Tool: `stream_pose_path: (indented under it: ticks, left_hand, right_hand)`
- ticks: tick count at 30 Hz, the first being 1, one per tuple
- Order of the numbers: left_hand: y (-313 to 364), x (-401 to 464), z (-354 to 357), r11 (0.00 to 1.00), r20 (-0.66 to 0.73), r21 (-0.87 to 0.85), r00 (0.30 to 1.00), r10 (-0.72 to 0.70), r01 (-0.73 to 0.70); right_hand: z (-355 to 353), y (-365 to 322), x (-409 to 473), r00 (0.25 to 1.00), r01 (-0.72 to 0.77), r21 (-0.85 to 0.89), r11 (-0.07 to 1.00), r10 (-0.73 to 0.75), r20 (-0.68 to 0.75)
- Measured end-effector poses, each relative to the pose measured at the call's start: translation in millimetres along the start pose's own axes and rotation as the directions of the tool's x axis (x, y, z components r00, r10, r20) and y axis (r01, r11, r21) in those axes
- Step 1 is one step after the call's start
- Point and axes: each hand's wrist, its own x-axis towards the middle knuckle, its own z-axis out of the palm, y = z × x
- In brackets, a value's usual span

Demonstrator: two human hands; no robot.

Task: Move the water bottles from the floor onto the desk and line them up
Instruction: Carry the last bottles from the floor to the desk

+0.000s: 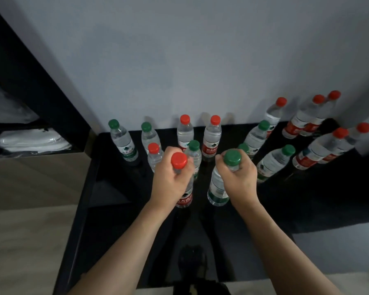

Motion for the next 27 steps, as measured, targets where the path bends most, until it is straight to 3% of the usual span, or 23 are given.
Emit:
stream_pose_path:
  ticks: [9,27]
  left_hand:
    - [-70,-18,19,0.996,-0.079,0.030,0.993,-0.086,0.088]
    - [-132,-43,51,0.976,-0.281,0.061,0.935,0.218,-0.209]
  right_hand:
    - [29,70,13,0.992,-0.007,0.018,1.000,0.004,0.127]
    - [48,139,-2,0.955,0.240,0.233,0.942,-0.272,0.117]
